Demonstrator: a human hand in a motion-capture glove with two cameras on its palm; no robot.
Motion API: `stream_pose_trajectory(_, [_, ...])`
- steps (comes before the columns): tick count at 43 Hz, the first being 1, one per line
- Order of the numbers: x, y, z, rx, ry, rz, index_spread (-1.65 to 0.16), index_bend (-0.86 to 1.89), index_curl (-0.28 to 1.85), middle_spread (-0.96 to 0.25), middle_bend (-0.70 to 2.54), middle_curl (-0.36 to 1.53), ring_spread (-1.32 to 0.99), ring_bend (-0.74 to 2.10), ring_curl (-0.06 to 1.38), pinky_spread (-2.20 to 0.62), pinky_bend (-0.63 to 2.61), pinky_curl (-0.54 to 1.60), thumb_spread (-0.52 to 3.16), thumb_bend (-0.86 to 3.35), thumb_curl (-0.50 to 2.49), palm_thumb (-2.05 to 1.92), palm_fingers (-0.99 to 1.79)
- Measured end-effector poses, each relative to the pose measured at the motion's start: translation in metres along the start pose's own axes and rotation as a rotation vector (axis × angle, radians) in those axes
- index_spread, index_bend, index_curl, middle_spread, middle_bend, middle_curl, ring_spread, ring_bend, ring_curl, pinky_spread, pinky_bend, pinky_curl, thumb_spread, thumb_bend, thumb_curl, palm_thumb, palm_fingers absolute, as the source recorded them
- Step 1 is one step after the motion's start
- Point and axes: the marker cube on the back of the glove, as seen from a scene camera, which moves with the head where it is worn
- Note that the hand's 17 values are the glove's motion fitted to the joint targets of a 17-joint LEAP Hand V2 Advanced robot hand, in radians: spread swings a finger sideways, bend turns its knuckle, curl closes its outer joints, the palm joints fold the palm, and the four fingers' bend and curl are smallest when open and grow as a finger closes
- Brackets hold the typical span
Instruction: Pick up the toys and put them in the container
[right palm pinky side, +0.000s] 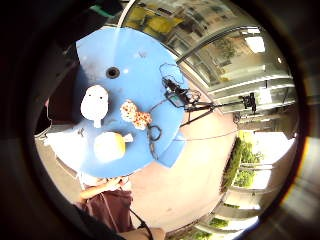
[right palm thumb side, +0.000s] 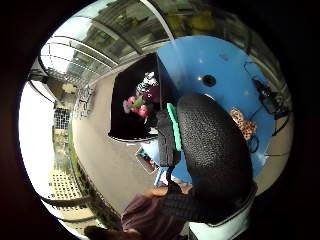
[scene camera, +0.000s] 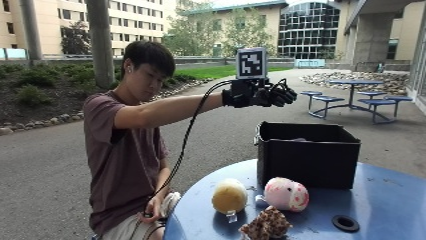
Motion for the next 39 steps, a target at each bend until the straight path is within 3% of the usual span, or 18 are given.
stream_pose_trajectory(7, [-0.002, 0.0, 0.006, -0.013, 0.022, -0.031, -0.17, 0.09, 0.04, -0.1, 0.16, 0.06, -0.06, 0.33, 0.08, -0.04, 0.68, 0.2, 0.91, -0.03, 0.02, -0.05, -0.04])
stream_pose_trajectory(15, [0.009, -0.003, 0.012, -0.024, 0.037, -0.045, -0.21, 0.11, 0.08, -0.12, 0.17, 0.12, -0.09, 0.38, 0.12, -0.05, 0.73, 0.25, 1.22, -0.03, 0.05, -0.06, -0.09])
stream_pose_trajectory(18, [0.011, 0.002, 0.011, -0.033, 0.015, -0.141, -0.22, 0.12, 0.1, -0.13, 0.18, 0.14, -0.09, 0.39, 0.14, -0.05, 0.73, 0.26, 1.28, -0.03, 0.06, -0.06, -0.1])
stream_pose_trajectory(24, [0.03, -0.006, 0.017, -0.046, 0.149, 0.039, -0.22, 0.11, 0.12, -0.11, 0.19, 0.17, -0.1, 0.4, 0.16, -0.05, 0.73, 0.27, 1.37, -0.04, 0.08, -0.06, -0.11])
stream_pose_trajectory(39, [0.059, -0.015, 0.044, -0.148, 0.118, 0.018, -0.23, 0.09, 0.15, -0.12, 0.18, 0.23, -0.11, 0.42, 0.2, -0.05, 0.72, 0.3, 1.4, -0.04, 0.12, -0.07, -0.13])
